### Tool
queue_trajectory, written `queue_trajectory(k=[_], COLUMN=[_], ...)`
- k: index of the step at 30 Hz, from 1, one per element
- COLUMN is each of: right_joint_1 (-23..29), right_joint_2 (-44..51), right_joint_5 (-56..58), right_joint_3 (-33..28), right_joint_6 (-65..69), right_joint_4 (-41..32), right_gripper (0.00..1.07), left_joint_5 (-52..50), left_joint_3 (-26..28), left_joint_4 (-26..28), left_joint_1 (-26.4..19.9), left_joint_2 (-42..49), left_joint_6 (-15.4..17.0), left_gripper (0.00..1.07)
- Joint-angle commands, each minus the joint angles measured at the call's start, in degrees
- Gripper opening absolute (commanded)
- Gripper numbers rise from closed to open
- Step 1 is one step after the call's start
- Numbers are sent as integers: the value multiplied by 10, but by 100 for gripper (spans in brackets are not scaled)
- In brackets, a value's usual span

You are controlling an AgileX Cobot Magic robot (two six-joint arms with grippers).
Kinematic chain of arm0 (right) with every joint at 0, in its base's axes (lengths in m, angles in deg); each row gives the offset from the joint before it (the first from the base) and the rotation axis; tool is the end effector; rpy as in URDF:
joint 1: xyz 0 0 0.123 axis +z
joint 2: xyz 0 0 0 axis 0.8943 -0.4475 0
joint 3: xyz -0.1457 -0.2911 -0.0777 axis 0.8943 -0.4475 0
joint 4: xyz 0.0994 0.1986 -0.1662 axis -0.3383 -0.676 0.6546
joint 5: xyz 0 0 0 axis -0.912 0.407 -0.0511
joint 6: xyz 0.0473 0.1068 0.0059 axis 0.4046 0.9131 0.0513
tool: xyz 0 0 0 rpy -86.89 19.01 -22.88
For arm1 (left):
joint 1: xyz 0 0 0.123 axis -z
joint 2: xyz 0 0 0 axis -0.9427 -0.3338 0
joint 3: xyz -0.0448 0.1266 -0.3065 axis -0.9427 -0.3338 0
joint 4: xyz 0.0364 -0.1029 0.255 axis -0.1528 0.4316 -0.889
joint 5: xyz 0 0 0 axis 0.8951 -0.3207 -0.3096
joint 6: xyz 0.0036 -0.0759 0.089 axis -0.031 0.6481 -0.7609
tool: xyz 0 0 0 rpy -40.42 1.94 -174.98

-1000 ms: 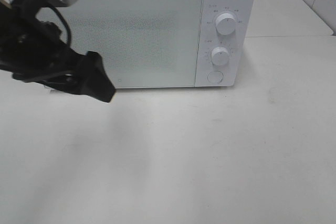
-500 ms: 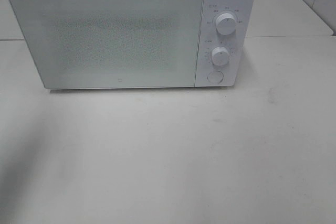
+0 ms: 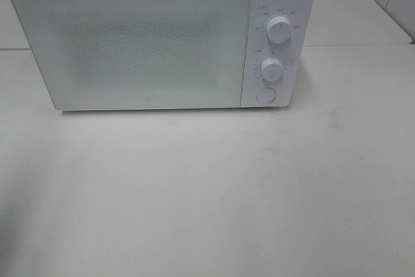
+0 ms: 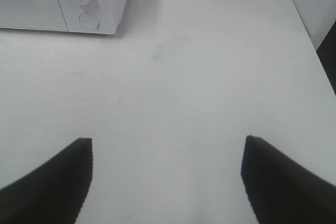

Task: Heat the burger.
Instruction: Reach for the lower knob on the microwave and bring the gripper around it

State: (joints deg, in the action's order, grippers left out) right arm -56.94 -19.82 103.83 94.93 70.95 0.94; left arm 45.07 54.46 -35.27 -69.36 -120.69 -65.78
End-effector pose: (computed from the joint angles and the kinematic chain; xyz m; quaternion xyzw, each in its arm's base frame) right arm -0.0088 -0.0095 0.2817 -0.0247 0.8456 0.0018 0.5333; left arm 0.1322 -0.0156 0.2929 0.0538 0.9723 -0.0491 0.2222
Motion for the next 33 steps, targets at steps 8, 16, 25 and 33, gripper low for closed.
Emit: queue_trajectory(k=[8, 16, 25, 33], right_joint_1=[-3, -3, -3, -3], right_joint_2=[15, 15, 15, 15], right_joint_5=[-6, -6, -6, -6], right_joint_3=[0, 0, 0, 0], right_joint_6=[5, 5, 5, 5], right_joint_4=[5, 5, 5, 5], right_gripper=[76, 76, 76, 76], left_joint_5=[-63, -59, -15, -18], left_joint_3=[-91, -91, -107, -108], left_joint_4=[8, 11, 11, 38], left_joint_1=[-2, -2, -2, -2], left_joint_2=[137, 237, 299, 384], left_joint_6=[12, 14, 16, 16], left_gripper=[97, 97, 97, 97])
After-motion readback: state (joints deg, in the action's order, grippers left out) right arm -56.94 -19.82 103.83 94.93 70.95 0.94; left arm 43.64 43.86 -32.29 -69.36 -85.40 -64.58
